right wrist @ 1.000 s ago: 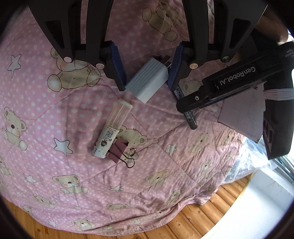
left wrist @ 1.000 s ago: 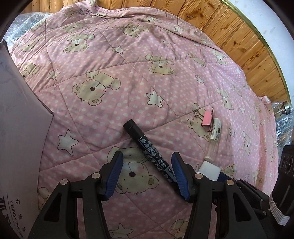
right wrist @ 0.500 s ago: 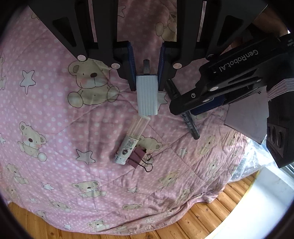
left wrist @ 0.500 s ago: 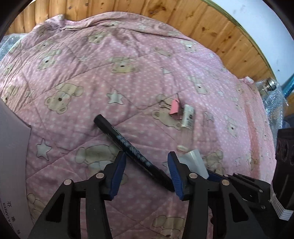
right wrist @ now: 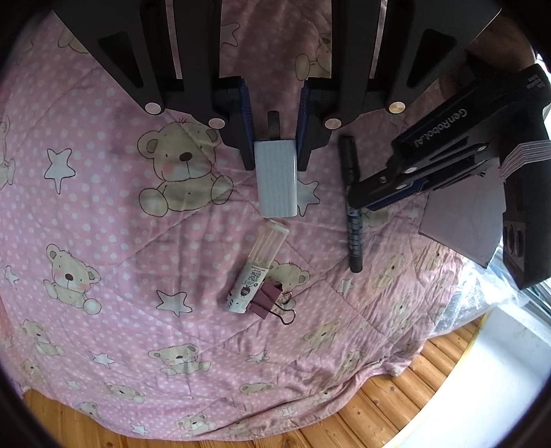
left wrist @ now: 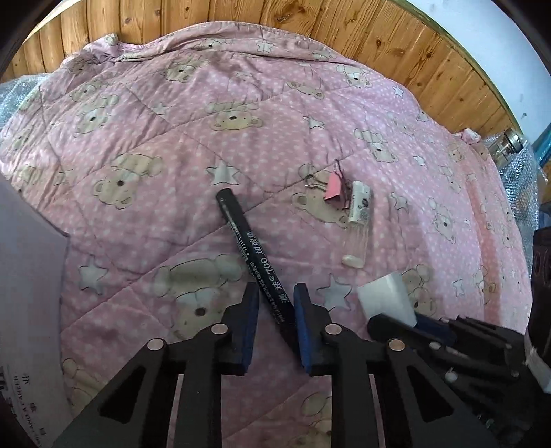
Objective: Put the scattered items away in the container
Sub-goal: 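Grasp the black marker with the left tool while the right grasps the white charger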
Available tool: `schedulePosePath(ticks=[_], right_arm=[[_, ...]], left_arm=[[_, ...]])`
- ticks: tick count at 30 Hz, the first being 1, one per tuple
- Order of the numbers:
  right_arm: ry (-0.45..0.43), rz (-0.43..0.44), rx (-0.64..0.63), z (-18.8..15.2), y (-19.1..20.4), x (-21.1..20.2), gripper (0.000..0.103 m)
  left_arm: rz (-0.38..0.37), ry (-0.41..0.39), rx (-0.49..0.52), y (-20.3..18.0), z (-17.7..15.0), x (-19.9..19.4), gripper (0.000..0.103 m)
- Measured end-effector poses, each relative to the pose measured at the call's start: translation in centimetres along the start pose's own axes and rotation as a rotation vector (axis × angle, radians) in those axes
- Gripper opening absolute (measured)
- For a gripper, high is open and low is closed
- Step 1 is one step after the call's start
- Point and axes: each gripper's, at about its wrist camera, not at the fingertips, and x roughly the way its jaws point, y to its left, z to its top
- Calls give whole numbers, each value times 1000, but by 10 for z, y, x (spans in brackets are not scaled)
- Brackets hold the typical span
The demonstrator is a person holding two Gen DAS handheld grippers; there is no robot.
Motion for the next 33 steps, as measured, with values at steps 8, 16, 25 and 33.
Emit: schedulePosePath(ticks=[8,16,25,33], right_arm=[[-15,-11,23,4,-1,5,29],[-26,-36,-35,1,11,-12,24],[-3,-70,-29,-6,10,0,29],[-59,-46,-50,-16,30,-37,28]], left_arm=[[11,6,-125,21,-3,-3,44],[25,12,-36,1,-4,-3,14],[17,33,-32,1,-20,-2,26],[-27,-22,-4,-9,-27,-34,14]])
